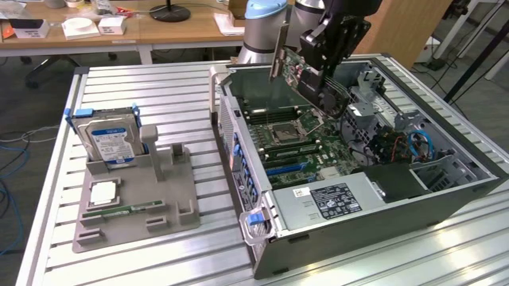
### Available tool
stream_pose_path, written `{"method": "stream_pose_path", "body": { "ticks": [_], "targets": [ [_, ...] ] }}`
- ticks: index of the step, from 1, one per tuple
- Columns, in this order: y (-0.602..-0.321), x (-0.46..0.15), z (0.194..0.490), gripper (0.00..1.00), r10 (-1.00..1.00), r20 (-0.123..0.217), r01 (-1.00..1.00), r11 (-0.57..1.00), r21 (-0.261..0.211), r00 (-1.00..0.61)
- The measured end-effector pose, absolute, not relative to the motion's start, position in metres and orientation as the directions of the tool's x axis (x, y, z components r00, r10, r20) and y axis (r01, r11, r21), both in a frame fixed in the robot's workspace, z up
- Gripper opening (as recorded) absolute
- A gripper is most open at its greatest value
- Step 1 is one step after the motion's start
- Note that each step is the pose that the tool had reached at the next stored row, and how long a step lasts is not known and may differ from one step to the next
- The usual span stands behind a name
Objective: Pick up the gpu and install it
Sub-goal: 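Insert the gpu into the slot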
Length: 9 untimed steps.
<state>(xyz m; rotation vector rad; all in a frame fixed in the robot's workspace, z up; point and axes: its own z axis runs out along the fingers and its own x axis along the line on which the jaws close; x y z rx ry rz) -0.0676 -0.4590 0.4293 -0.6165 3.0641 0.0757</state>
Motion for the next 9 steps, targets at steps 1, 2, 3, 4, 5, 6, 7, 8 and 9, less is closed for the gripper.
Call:
{"method": "stream_pose_path", "body": {
  "ticks": [1,2,3,4,5,6,7,8,9],
  "targets": [
    [-0.4590,-0.0676,0.4293,0.26,-0.391,-0.024,-0.392,0.919,0.044,-0.920],
    [-0.4590,-0.0676,0.4293,0.26,-0.394,-0.024,-0.394,0.918,0.044,-0.919],
    [-0.4590,-0.0676,0.4293,0.26,-0.396,-0.024,-0.397,0.917,0.044,-0.918],
    [-0.4590,-0.0676,0.4293,0.26,-0.399,-0.024,-0.400,0.916,0.044,-0.917],
    [-0.4590,-0.0676,0.4293,0.26,-0.401,-0.024,-0.402,0.914,0.044,-0.916],
    [-0.4590,-0.0676,0.4293,0.26,-0.404,-0.024,-0.405,0.913,0.044,-0.915],
    [-0.4590,-0.0676,0.4293,0.26,-0.406,-0.024,-0.407,0.912,0.045,-0.913],
    [-0.4590,-0.0676,0.4292,0.26,-0.408,-0.024,-0.409,0.911,0.044,-0.913],
    [-0.4590,-0.0676,0.4293,0.26,-0.410,-0.024,-0.411,0.911,0.044,-0.912]
  ]
}}
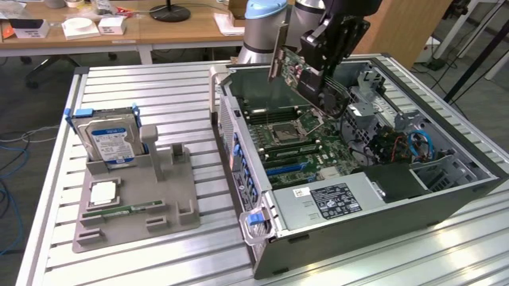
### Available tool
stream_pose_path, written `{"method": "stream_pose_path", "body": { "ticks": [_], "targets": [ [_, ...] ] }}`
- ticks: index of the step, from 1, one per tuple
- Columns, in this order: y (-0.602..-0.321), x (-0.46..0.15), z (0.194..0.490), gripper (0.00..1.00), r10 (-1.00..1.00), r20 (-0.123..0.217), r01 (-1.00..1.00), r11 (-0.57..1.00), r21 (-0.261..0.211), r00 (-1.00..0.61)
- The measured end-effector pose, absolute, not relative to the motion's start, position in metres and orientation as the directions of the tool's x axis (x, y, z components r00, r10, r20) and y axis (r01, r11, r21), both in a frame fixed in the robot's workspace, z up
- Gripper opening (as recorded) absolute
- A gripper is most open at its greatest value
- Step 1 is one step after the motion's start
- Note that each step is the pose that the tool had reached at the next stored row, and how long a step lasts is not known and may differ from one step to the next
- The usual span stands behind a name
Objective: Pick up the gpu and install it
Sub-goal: 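Insert the gpu into the slot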
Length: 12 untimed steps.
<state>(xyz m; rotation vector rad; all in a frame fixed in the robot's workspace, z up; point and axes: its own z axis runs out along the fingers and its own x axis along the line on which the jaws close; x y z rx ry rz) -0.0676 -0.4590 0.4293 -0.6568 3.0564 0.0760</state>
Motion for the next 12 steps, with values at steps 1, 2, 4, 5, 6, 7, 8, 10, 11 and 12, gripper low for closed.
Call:
{"method": "stream_pose_path", "body": {
  "ticks": [1,2,4,5,6,7,8,10,11,12],
  "targets": [
    [-0.4590,-0.0676,0.4293,0.26,-0.412,-0.024,-0.413,0.910,0.044,-0.911],
    [-0.4590,-0.0676,0.4293,0.26,-0.414,-0.024,-0.414,0.909,0.045,-0.910],
    [-0.4590,-0.0676,0.4293,0.26,-0.418,-0.024,-0.418,0.907,0.044,-0.908],
    [-0.4590,-0.0676,0.4293,0.26,-0.420,-0.024,-0.421,0.906,0.044,-0.907],
    [-0.4590,-0.0676,0.4293,0.26,-0.422,-0.024,-0.423,0.905,0.044,-0.906],
    [-0.4590,-0.0676,0.4293,0.26,-0.425,-0.024,-0.425,0.904,0.044,-0.905],
    [-0.4590,-0.0676,0.4293,0.26,-0.427,-0.024,-0.428,0.903,0.044,-0.904],
    [-0.4590,-0.0676,0.4293,0.26,-0.432,-0.024,-0.433,0.900,0.045,-0.901],
    [-0.4590,-0.0676,0.4293,0.26,-0.435,-0.024,-0.435,0.899,0.044,-0.900],
    [-0.4590,-0.0676,0.4293,0.26,-0.437,-0.024,-0.438,0.898,0.044,-0.899]
  ]
}}
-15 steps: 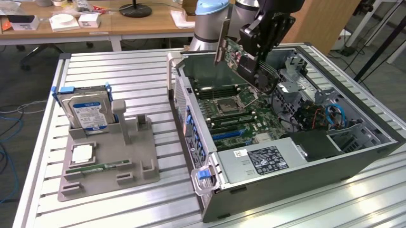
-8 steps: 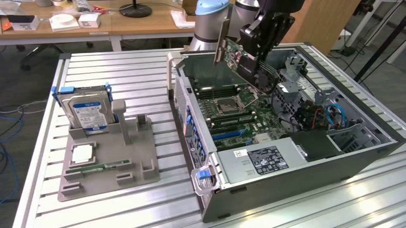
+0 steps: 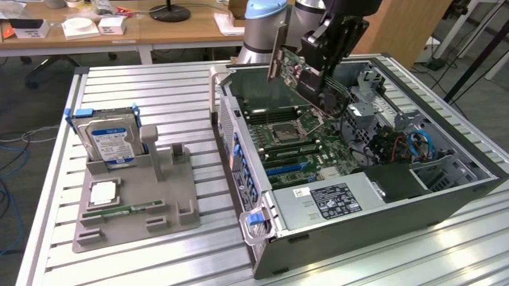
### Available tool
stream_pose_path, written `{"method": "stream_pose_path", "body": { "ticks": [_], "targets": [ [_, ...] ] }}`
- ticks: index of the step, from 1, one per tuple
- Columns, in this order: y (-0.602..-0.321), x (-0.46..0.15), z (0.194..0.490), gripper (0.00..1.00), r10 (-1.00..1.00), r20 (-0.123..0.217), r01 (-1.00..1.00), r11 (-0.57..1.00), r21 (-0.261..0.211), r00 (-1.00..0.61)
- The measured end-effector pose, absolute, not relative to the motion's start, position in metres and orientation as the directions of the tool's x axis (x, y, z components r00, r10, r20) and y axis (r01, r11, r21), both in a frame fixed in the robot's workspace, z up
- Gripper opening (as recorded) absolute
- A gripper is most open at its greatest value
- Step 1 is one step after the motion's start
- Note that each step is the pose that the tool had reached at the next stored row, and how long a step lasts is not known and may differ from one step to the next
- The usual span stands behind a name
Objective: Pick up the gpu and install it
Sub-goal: 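Insert the gpu into the slot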
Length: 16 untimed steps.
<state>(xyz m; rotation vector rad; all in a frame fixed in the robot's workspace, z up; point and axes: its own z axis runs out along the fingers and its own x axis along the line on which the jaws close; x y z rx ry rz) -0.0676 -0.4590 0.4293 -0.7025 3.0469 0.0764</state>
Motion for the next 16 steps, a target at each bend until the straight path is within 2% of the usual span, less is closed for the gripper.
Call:
{"method": "stream_pose_path", "body": {
  "ticks": [16],
  "targets": [
    [-0.4590,-0.0676,0.4293,0.26,-0.479,-0.024,-0.479,0.877,0.044,-0.878]
  ]
}}
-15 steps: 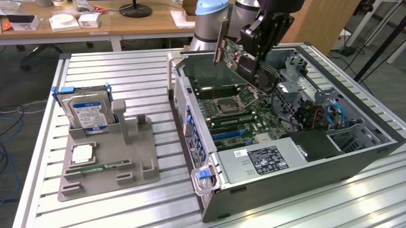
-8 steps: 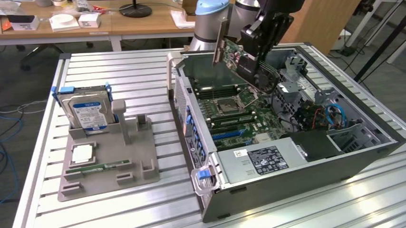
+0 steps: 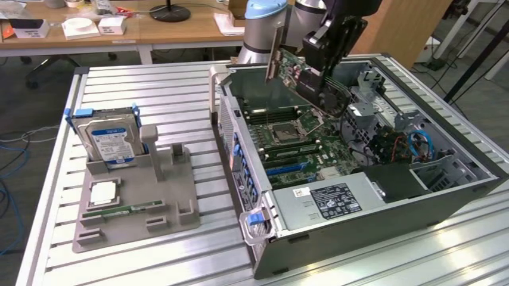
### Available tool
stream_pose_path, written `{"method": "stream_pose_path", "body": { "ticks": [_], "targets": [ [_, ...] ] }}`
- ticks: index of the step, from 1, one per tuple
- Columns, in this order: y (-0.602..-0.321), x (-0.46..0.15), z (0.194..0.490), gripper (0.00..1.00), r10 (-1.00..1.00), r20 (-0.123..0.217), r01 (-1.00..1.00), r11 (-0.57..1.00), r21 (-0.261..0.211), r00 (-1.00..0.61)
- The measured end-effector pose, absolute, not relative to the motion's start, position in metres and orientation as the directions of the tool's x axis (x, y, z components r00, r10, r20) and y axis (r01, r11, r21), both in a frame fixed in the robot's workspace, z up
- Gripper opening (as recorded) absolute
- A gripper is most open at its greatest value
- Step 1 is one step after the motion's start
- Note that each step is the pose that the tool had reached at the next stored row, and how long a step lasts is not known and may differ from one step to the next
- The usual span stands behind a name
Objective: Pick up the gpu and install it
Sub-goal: 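Insert the gpu into the slot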
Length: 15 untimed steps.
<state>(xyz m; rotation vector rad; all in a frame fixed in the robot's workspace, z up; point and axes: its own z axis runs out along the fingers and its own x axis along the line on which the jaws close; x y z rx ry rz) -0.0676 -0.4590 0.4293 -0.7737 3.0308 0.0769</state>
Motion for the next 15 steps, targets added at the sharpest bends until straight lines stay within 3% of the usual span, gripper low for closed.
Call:
{"method": "stream_pose_path", "body": {
  "ticks": [15],
  "targets": [
    [-0.4590,-0.0676,0.4293,0.26,-0.539,-0.024,-0.540,0.841,0.044,-0.842]
  ]
}}
